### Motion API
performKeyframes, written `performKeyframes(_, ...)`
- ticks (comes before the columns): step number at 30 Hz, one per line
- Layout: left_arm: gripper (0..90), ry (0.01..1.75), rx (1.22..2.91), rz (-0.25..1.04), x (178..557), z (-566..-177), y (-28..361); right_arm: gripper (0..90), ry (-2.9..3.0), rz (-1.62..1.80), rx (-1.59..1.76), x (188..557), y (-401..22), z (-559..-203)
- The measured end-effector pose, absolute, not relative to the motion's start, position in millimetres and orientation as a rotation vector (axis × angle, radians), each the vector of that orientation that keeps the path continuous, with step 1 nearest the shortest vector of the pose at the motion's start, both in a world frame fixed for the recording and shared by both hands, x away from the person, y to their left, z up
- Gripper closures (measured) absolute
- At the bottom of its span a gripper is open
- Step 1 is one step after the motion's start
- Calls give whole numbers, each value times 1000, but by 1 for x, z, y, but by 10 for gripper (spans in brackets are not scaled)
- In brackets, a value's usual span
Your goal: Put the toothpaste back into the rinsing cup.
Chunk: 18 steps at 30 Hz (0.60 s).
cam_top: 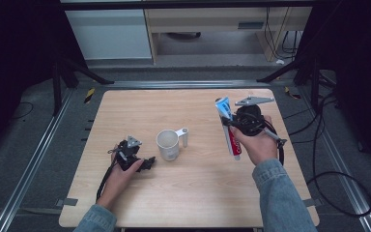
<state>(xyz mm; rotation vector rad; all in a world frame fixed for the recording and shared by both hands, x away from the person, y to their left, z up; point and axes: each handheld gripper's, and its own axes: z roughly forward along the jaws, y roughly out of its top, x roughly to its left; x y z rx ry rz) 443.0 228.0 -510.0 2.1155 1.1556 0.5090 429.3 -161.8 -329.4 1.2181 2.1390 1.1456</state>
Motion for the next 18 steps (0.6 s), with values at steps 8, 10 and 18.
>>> performKeyframes(8, 0, 1154, 2113, 508, 445, -510, 227, 737, 2079, 1180, 1222, 428, -164, -329)
performKeyframes(10, 0, 1153, 2116, 507, 445, -510, 228, 738, 2052, 1194, 1225, 429, -161, -332)
performKeyframes(18, 0, 1150, 2120, 506, 445, -510, 228, 738, 2001, 1228, 1194, 432, -157, -334)
